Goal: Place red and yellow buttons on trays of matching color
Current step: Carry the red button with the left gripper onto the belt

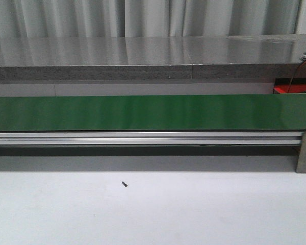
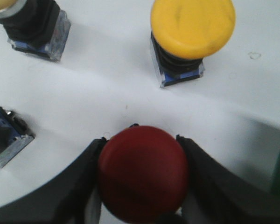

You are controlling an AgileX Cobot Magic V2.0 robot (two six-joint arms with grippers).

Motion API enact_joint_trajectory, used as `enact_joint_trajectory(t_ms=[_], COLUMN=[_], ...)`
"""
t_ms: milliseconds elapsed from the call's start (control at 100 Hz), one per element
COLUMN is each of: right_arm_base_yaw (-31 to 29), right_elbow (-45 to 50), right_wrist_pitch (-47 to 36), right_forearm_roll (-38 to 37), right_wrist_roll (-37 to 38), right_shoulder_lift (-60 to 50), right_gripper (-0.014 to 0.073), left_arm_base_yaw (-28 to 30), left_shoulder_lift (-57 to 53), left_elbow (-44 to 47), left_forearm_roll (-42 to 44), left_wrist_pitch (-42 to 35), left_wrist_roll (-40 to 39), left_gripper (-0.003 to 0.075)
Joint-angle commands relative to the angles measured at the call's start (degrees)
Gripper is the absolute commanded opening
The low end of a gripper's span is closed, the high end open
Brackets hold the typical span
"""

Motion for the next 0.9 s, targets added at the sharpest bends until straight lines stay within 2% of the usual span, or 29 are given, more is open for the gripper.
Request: enact_joint_trajectory(t_ms=[0, 440, 710, 890], right_arm_base_yaw=[-0.19, -0.19, -0.19, -0.19], right_elbow=[-1.49, -1.49, -1.49, -1.49], right_wrist_pitch=[-3.79, -3.79, -3.79, -3.79], right_forearm_roll=[0.04, 0.04, 0.04, 0.04], right_wrist_roll=[-0.05, -0.05, -0.05, -0.05], right_shoulder_lift=[-0.03, -0.03, -0.03, -0.03], right_gripper=[-0.006, -0.006, -0.006, -0.006], left_arm_base_yaw=[0.11, -1.52, -7.79, -12.56], left_shoulder_lift=[-6.17, -21.66, -25.99, -26.05], left_elbow=[-1.85, -1.85, 5.03, 9.27], left_forearm_roll=[-0.23, -0.76, -1.61, -1.61], left_wrist_pitch=[-1.55, 9.65, 10.06, 6.37], left_wrist_roll=[-0.29, -0.29, 1.27, 1.29], left_gripper=[0.0167, 0.0167, 0.0167, 0.0167])
